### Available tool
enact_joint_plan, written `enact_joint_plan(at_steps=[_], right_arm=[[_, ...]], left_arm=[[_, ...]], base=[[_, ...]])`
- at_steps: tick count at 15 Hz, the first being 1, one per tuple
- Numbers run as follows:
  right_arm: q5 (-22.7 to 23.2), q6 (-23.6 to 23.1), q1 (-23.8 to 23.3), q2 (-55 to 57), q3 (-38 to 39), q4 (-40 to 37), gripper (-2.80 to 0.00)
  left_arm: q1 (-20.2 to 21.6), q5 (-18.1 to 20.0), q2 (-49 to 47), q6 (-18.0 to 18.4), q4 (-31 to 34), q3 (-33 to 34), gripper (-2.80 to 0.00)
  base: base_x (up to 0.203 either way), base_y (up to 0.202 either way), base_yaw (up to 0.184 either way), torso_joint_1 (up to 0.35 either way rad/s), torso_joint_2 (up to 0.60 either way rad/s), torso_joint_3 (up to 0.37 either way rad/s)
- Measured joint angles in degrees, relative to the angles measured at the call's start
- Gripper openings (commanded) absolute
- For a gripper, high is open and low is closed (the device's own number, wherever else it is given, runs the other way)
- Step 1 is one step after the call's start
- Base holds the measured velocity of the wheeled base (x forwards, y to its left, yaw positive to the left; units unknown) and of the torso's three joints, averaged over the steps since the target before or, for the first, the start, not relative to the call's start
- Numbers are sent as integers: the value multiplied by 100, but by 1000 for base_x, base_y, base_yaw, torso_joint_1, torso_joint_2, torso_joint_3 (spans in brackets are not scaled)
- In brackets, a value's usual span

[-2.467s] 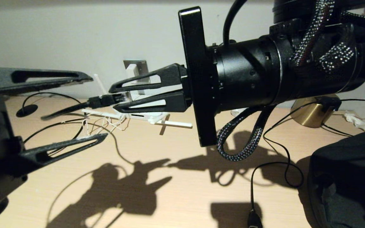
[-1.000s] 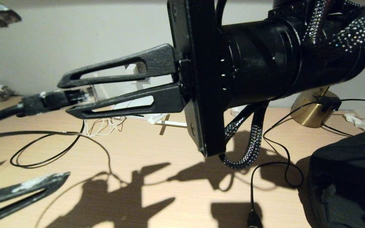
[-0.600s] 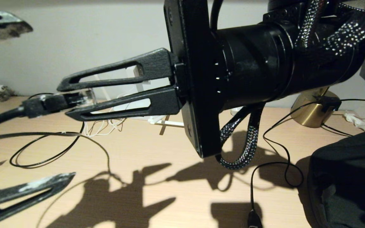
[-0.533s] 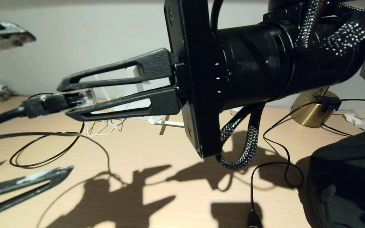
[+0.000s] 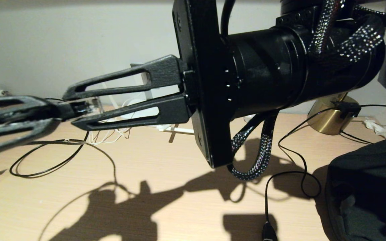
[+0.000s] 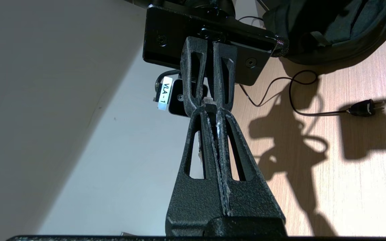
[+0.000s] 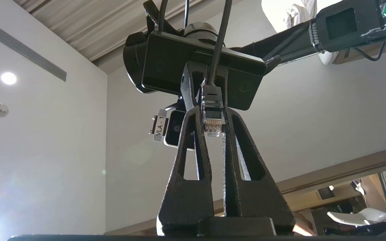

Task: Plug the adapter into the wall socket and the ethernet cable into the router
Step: Hand it to the other hand

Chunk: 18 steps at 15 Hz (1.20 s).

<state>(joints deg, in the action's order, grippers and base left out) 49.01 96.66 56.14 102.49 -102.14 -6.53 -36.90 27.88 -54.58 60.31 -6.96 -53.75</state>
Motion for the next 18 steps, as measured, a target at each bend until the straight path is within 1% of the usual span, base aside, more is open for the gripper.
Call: enact_joint_plan(at_steps=[9, 12, 13, 18], right_arm=[[0, -9, 0, 0, -22, 15, -280], [0, -7, 1, -4, -17, 10, -280], [-1, -7, 1, -4, -17, 10, -280], [-4, -7, -5, -9, -6, 9, -280]], left_arm=[[2, -25, 64, 2, 25, 92, -280], [7, -91, 97, 6, 51, 100, -280], [7, -102, 102, 8, 56, 100, 0], [2, -152, 114, -6, 21, 34, 0]], base=[[0, 0, 0, 0, 0, 0], [0, 0, 0, 0, 0, 0], [0, 0, 0, 0, 0, 0], [0, 0, 0, 0, 0, 0]])
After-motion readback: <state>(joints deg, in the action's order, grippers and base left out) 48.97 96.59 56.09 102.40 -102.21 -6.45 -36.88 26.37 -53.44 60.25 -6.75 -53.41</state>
